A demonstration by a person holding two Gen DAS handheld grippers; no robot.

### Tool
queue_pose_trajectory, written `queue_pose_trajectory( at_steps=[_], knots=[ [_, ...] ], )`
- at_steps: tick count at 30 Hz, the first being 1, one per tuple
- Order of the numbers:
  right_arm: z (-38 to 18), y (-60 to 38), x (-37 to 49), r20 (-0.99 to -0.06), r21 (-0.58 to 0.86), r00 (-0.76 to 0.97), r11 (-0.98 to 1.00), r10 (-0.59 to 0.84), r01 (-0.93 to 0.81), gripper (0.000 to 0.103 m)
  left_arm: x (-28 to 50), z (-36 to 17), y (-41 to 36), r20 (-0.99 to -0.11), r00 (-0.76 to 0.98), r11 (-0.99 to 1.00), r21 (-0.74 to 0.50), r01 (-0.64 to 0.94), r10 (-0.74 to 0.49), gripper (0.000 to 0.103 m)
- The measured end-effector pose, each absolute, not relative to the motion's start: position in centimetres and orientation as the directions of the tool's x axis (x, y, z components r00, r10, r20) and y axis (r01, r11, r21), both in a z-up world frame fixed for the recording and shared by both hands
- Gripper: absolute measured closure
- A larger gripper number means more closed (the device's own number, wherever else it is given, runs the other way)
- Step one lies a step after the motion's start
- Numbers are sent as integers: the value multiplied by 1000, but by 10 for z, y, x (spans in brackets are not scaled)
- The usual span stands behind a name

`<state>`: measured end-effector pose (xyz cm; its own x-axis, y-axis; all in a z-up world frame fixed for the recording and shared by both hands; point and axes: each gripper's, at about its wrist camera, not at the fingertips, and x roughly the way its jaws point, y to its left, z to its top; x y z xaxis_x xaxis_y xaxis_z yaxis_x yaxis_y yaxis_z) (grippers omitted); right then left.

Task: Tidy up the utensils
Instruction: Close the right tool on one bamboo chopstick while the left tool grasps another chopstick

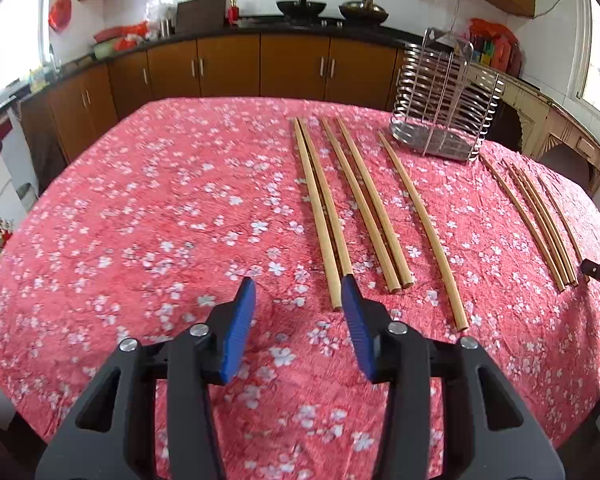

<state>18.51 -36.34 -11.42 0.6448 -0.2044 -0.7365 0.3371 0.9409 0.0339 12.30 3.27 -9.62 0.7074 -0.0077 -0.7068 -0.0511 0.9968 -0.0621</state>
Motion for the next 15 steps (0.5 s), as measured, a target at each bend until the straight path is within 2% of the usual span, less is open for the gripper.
queue_pose_trajectory(
  at_steps=[15],
  knots=[
    [-114,-359,182,-733,24,648,945,-206,327,95,144,-98,29,-745,667,998,-41,-49,2,65]
  ],
)
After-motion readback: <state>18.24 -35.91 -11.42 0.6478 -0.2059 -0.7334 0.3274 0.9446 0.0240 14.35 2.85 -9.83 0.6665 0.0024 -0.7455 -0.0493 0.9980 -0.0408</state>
